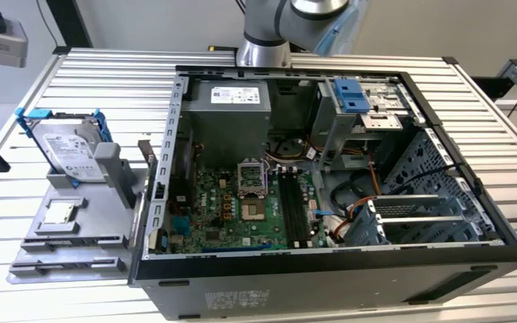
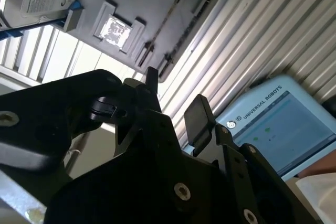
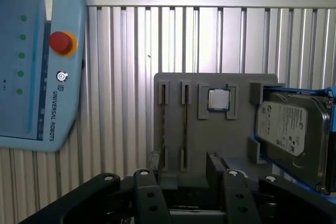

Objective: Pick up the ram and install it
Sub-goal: 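Pick up the ram and move it above insertion slot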

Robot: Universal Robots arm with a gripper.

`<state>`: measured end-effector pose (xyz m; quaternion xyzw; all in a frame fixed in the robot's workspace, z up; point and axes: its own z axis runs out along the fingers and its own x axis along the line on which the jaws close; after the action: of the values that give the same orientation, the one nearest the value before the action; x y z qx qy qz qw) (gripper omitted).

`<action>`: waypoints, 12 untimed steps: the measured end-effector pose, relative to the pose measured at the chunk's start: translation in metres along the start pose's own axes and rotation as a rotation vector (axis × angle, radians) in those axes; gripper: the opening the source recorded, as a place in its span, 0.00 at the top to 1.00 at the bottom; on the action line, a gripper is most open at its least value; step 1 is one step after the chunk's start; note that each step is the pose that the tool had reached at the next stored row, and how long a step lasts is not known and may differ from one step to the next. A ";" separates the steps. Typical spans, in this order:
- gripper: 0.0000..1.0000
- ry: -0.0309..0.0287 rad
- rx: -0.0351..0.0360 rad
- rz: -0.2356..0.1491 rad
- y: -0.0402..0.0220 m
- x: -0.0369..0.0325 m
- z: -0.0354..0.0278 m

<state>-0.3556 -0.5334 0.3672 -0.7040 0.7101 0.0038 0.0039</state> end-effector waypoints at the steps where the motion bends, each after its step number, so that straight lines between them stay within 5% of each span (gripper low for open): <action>1: 0.00 -0.0004 0.0000 0.000 0.0000 0.0000 0.0018; 12: 0.00 -0.0022 -0.0039 0.000 0.0001 0.0002 0.0192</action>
<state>-0.3557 -0.5334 0.3480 -0.7040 0.7101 0.0060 0.0034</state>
